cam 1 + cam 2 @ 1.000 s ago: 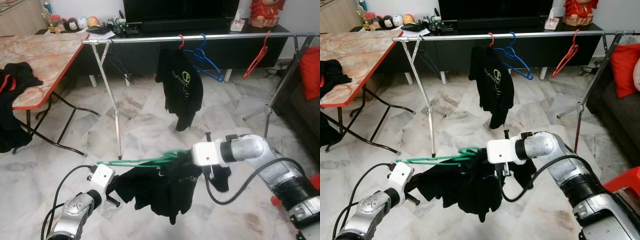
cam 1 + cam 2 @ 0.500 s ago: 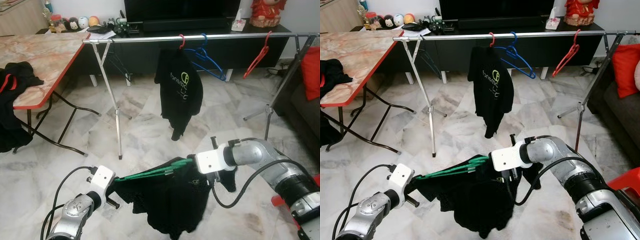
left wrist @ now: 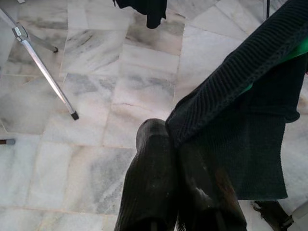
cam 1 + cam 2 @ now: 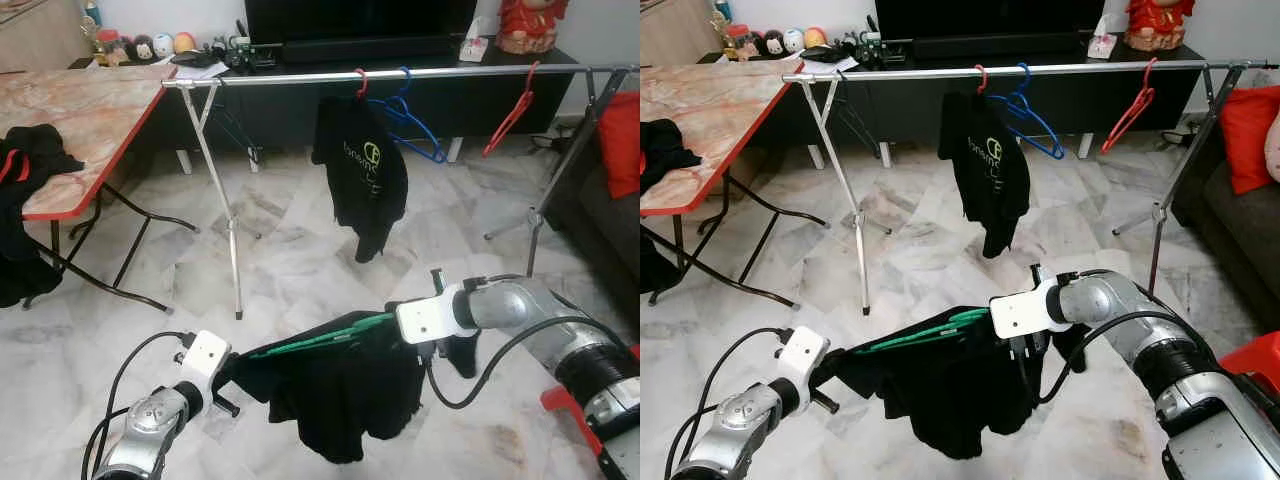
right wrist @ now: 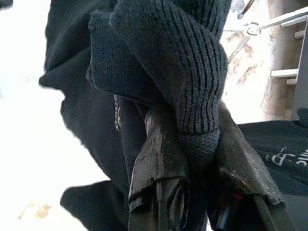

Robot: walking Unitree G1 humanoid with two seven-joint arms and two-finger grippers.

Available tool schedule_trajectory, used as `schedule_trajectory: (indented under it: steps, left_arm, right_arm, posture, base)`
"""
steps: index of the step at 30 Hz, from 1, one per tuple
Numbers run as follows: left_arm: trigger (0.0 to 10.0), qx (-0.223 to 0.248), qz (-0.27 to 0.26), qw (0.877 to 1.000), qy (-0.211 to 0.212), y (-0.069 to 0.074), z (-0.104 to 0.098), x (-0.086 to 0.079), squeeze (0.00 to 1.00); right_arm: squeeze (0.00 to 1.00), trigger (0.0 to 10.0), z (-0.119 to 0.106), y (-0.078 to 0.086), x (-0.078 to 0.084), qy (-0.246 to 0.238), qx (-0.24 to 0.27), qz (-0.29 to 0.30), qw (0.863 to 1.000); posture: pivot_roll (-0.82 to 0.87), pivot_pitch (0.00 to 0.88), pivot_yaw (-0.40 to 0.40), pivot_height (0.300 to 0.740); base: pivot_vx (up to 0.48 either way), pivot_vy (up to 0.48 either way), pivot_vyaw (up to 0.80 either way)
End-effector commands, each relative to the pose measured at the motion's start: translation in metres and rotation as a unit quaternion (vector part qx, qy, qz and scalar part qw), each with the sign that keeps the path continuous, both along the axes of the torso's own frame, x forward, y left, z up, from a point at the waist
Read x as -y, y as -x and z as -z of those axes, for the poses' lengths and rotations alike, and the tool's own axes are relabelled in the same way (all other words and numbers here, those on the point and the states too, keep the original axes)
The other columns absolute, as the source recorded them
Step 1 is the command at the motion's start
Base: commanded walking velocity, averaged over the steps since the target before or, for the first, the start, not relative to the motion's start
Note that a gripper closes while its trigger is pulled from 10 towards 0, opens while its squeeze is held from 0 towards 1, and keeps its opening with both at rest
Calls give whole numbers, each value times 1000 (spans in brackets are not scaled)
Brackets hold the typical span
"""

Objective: Hang hanger

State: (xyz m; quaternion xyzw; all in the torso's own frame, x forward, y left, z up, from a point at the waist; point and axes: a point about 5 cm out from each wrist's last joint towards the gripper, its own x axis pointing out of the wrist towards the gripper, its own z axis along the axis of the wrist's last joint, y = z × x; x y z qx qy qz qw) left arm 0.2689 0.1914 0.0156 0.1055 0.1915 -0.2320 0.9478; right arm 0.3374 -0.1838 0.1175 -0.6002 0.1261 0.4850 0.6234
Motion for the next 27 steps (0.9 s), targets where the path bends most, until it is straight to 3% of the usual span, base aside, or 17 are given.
schedule_trajectory:
  steps: [1, 8, 13, 20, 25, 27]
  left_arm:
    - [10000, -20, -40, 999, -30, 8, 3, -31, 0]
    - [10000, -14, -36, 998, -39, 5, -2, -35, 0]
    - [10000, -15, -21, 999, -38, 4, -6, -32, 0]
    - [10000, 9, 23, 1000, -7, -3, -28, -19, 0]
    - [10000, 23, 65, 997, 20, -4, -47, -8, 0]
    - [10000, 23, 79, 996, 24, -4, -51, -4, 0]
  right_arm:
    - [0, 0, -13, -7, 32, 58, 23, 50, 997]
    - [0, 0, -3, -5, 34, 110, 24, 45, 993]
    - [0, 0, -2, -9, 33, 120, 39, 56, 990]
    - [0, 0, 16, -5, 18, 102, 27, 71, 992]
    - [0, 0, 32, 0, 2, 52, -5, 101, 994]
    - [0, 0, 36, 1, 0, 55, -2, 101, 993]
  posture:
    - [-102, 44, 71, 740]
    - [-96, 43, 70, 740]
    - [-96, 43, 70, 740]
    - [-89, 41, 66, 740]
    - [-86, 36, 64, 740]
    - [-83, 35, 63, 740]
  base:
    - [0, 0, 0]
    - [0, 0, 0]
    - [0, 0, 0]
    - [0, 0, 0]
    - [0, 0, 0]
    - [0, 0, 0]
